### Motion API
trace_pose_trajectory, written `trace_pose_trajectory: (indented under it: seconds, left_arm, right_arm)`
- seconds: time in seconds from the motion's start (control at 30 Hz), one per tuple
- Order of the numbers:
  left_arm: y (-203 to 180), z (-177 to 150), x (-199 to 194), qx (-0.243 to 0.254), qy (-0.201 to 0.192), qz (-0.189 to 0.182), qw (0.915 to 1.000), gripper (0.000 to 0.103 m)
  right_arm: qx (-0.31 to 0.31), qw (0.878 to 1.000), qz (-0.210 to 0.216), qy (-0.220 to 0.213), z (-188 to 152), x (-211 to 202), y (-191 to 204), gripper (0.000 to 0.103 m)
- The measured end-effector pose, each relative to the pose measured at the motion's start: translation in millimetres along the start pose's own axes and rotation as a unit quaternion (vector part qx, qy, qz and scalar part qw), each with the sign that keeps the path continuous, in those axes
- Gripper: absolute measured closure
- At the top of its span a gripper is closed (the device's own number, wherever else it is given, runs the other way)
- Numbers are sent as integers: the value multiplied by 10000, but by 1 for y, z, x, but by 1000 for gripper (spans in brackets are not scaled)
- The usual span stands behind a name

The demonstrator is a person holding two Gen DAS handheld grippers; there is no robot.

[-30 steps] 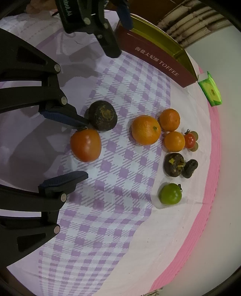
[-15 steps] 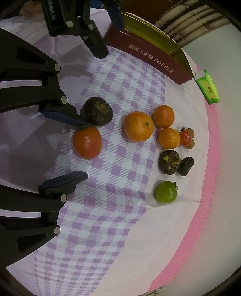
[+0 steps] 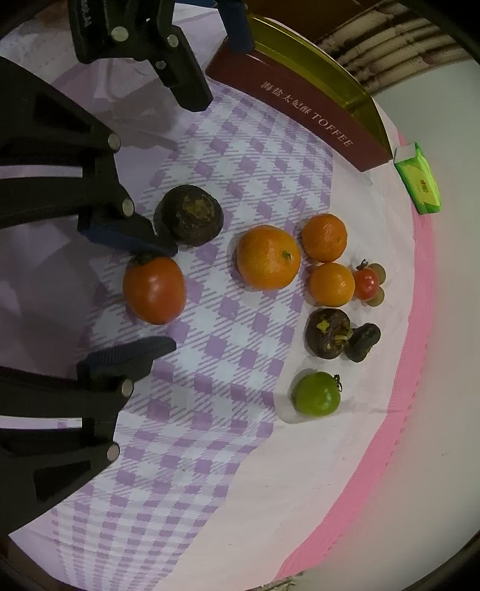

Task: Organize fruits
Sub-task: 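Move the right tool to the orange-red tomato and close on it, then grasp the dark brown round fruit with the left tool while the right tool holds the tomato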

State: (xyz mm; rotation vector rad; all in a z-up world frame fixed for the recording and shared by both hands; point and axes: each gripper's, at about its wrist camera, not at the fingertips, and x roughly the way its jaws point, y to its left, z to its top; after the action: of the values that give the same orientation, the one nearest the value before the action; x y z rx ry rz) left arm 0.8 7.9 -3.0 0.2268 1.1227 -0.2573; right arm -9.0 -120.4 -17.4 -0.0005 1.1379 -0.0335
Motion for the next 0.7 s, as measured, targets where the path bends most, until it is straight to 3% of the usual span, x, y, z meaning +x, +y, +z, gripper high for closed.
trace_pose_trajectory:
  seconds: [0.07,0.33,0.7]
  left_arm:
    - [-1,0,0,15,6,-6,10000,11]
    - [-2,2,2,80,50,-67,9999,11]
    - [-29,6,9,529,207,-371,9977,11]
  right_arm:
    - [-32,10000,-29,1,1,0,0,67]
    - [-211,9996,-152,69,3,0,-5,67]
    - [-1,9980,-639,1,22,8,-65,68]
